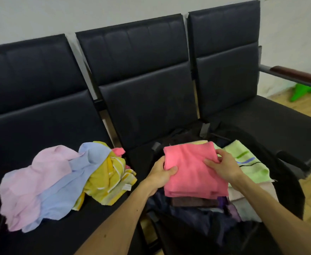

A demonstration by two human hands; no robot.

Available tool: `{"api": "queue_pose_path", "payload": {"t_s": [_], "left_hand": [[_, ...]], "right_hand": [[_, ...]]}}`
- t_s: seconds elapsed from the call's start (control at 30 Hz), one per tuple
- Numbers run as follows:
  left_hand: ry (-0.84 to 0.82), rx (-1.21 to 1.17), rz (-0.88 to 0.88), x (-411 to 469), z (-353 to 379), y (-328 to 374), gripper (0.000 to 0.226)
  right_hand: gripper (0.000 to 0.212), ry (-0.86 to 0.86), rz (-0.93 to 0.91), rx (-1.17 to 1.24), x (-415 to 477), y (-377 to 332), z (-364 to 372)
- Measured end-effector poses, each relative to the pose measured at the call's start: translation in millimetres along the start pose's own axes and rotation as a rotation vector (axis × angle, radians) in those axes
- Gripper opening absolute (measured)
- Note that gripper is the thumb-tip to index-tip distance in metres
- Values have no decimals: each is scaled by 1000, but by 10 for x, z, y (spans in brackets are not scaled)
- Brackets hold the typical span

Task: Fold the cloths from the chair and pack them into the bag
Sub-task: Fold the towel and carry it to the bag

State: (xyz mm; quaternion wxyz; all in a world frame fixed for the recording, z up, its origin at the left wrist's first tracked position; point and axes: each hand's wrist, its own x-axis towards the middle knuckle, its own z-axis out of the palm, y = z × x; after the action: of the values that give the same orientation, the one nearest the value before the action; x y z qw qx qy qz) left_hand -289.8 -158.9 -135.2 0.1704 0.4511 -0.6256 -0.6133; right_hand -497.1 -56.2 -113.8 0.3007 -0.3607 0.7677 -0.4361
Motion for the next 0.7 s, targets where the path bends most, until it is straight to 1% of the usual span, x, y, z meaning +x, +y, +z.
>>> {"api": "queue_pose_path", "payload": {"t_s": [0.07,0.17,0.23,0.33,0.37,0.4,0.47,0.5,0.57,0.6,0.67,0.7], "left_hand": [[-24,29,-38,77,-18,-64,47],[-44,-27,-78,111,-46,-138,52],[-59,-44,-86,88,-58,-168,58],[-62,-60,-89,-44,-180,-222,58],[-56,-67,-86,-104,-236,-228,55],[-34,-84,-77,-180,-347,-262,51],[38,-118,-36,-339,-607,-353,40],[87,-122,-17,-425,-748,-408,35],[195,-93,-8,-588,-1058,-592,23],[252,-65,-31,-674,-1226,-732,19],[369,7,-116,-784,-1488,-1027,12],[428,55,-165,-810,-1581,-1169,7]], "right_hand": [[37,11,49,-46,60,94,48],[43,37,98,-108,76,181,58],[56,55,139,-150,38,177,53],[61,114,106,-269,-84,46,174],[61,174,46,-335,-141,12,220],[58,262,-59,-434,-202,-39,304],[52,466,-330,-620,-349,-122,485],[51,514,-443,-644,-429,-184,580],[44,454,-631,-570,-593,-310,901],[39,374,-697,-512,-701,-382,1151],[30,182,-745,-409,-860,-424,1715],[27,88,-723,-376,-903,-416,2012]]}}
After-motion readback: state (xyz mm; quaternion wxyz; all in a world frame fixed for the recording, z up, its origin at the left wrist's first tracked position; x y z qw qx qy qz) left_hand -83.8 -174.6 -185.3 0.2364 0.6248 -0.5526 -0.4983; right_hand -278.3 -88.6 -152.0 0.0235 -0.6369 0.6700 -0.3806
